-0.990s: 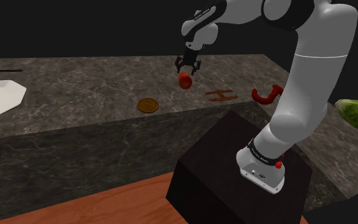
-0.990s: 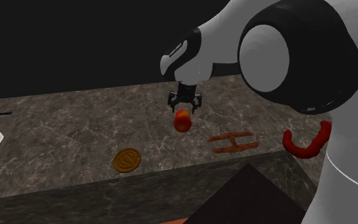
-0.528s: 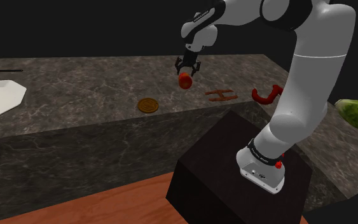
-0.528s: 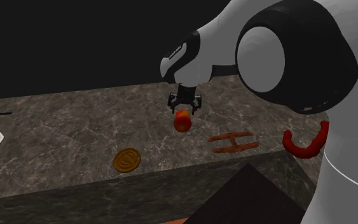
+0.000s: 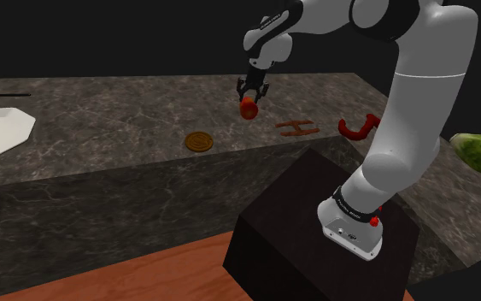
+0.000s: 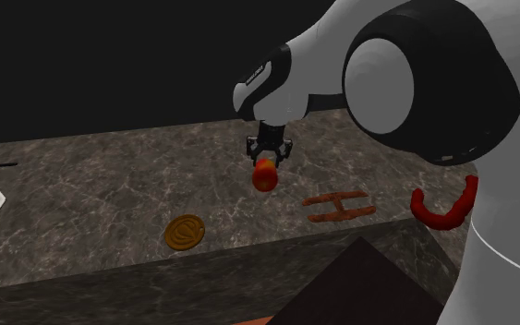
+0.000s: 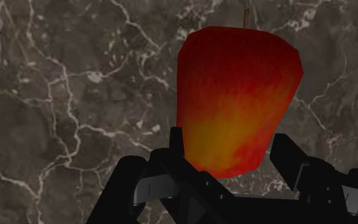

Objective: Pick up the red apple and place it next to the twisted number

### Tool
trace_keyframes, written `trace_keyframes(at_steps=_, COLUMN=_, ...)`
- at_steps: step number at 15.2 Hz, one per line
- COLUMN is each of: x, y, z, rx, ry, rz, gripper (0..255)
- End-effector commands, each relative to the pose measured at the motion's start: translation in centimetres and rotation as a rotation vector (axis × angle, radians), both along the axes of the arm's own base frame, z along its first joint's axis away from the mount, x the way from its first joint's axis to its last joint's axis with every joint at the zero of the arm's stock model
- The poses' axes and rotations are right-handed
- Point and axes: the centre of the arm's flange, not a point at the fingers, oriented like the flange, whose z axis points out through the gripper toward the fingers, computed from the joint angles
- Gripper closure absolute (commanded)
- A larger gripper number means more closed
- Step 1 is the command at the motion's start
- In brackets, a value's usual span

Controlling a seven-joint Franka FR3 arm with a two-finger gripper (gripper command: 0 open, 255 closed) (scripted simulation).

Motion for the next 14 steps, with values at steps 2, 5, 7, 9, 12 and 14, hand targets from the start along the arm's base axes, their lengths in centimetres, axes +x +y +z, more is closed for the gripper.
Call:
trace_keyframes(at_steps=2, x=-0.1, y=0.1, z=-0.2, rx=0.001, ry=0.004, rz=0.001, gripper=255)
trace_keyframes(at_steps=5, x=-0.1, y=0.1, z=0.9, rx=0.001, ry=0.004, rz=0.001, gripper=255)
trace_keyframes(at_steps=7, x=-0.1, y=0.1, z=2.0, rx=0.001, ry=0.004, rz=0.001, gripper=255)
trace_keyframes(at_steps=9, x=-0.1, y=0.1, z=3.0, rx=0.001, ry=0.004, rz=0.001, gripper=255)
trace_keyframes(at_steps=12, x=-0.1, y=0.1, z=4.6, rx=0.001, ry=0.004, rz=0.001, gripper=255)
trace_keyframes(at_steps=14, x=-0.1, y=0.1, z=5.7, rx=0.001, ry=0.004, rz=0.001, gripper=255)
